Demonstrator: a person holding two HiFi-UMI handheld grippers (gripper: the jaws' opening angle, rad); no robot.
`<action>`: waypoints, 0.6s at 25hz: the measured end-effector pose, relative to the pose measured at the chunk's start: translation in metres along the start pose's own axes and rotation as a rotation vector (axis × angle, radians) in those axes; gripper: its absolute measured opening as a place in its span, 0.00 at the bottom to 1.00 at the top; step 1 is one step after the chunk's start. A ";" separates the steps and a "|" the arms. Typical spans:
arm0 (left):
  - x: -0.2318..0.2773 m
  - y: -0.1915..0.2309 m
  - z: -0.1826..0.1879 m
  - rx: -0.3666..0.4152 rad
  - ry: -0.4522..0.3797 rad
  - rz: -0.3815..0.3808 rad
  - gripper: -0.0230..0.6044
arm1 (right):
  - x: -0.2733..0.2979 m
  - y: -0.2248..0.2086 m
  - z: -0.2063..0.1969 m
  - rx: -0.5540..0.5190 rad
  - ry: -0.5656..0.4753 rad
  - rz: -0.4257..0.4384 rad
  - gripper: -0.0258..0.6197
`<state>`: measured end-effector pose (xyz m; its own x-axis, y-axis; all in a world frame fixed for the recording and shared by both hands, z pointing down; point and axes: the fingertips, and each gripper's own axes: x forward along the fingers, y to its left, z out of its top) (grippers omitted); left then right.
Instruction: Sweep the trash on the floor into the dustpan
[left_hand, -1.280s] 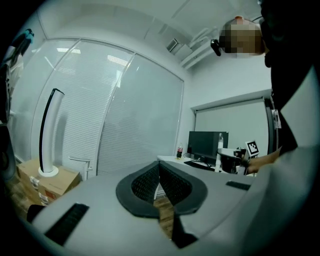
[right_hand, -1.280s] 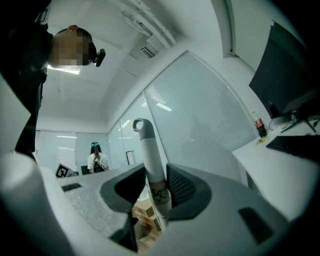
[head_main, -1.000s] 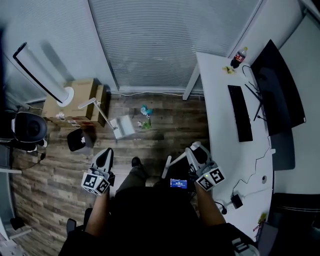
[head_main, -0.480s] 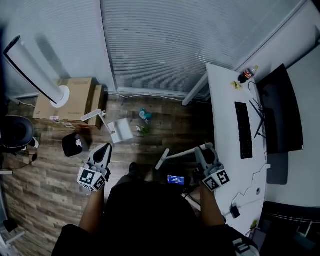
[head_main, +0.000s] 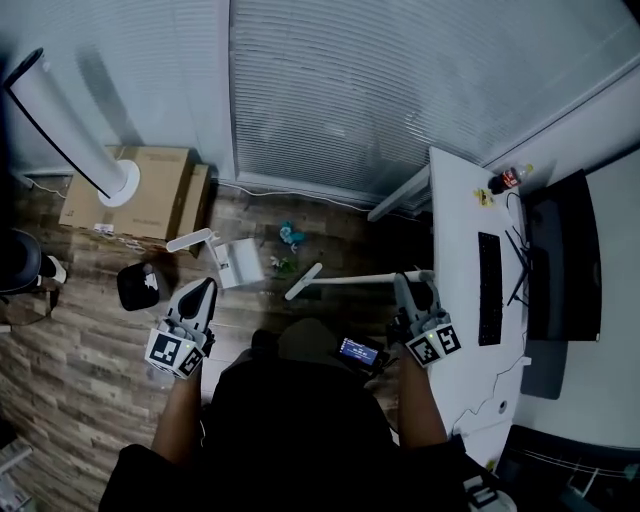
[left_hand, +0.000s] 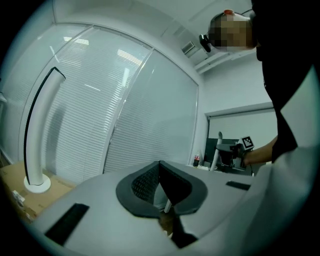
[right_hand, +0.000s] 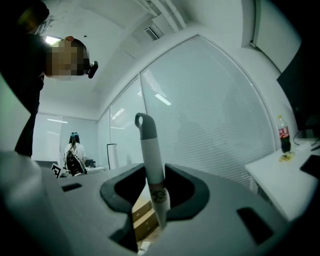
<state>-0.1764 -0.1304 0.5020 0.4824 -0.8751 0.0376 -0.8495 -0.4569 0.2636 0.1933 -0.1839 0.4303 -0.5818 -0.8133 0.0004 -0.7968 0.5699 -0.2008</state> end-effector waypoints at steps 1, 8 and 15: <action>0.003 0.004 0.002 0.003 -0.001 0.013 0.03 | 0.011 -0.005 0.000 0.001 -0.001 0.011 0.21; 0.023 0.038 0.005 0.036 0.034 0.163 0.03 | 0.087 -0.037 -0.008 0.033 0.005 0.153 0.21; 0.050 0.051 -0.013 0.073 0.097 0.277 0.03 | 0.141 -0.075 -0.018 0.062 0.063 0.346 0.21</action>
<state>-0.1930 -0.1955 0.5298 0.2453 -0.9503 0.1916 -0.9631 -0.2163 0.1604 0.1683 -0.3389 0.4632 -0.8258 -0.5636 -0.0176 -0.5408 0.8005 -0.2584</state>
